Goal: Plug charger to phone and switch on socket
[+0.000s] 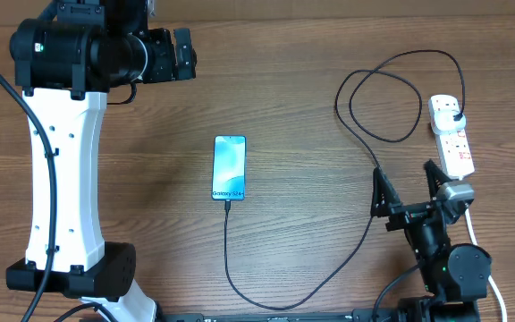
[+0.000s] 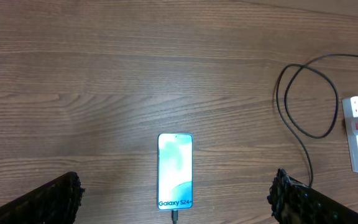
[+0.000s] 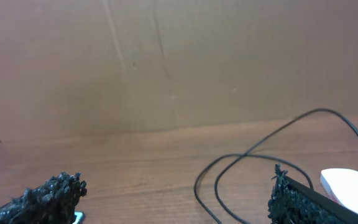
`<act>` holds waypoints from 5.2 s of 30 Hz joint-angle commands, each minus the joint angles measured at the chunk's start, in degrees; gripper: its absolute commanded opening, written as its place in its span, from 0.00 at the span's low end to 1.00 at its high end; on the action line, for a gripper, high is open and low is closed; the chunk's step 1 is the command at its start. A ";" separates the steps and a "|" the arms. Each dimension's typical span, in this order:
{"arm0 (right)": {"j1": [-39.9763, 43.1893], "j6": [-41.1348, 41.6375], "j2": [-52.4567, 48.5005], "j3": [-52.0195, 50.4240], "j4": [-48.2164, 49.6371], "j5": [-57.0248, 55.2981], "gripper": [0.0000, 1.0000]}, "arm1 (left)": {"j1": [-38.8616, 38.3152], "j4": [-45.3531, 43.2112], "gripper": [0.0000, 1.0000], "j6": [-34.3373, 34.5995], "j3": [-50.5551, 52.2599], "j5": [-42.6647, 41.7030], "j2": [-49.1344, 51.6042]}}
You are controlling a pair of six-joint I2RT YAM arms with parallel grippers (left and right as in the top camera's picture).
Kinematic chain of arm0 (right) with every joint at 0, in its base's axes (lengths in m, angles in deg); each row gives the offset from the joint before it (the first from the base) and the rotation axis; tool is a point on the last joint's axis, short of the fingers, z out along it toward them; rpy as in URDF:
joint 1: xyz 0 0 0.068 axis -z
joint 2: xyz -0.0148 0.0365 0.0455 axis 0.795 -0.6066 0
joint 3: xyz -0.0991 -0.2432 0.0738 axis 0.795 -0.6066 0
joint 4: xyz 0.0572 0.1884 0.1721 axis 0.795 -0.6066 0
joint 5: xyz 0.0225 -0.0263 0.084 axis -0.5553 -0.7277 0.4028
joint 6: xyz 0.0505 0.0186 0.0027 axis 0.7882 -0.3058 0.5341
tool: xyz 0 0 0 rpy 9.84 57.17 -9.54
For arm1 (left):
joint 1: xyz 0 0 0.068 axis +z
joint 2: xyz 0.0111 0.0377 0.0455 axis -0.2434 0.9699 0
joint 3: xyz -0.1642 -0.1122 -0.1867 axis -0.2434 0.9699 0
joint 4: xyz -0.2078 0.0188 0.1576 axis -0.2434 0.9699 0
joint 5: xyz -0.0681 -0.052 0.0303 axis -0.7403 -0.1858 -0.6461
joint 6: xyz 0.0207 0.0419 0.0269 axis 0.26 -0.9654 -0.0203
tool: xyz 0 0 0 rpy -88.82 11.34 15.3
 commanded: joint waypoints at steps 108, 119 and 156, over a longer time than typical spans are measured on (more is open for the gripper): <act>-0.63 -0.09 10.56 -9.51 -3.39 -1.84 1.00 | 0.02 0.02 1.00 -0.35 10.88 0.85 -10.14; -0.63 -0.09 10.56 -9.51 -3.39 -1.84 1.00 | 0.02 -2.84 1.00 -0.52 33.83 8.31 -25.99; -0.63 -0.09 10.56 -9.51 -3.39 -1.84 1.00 | 0.15 -75.87 1.00 -3.06 107.51 9.38 -76.22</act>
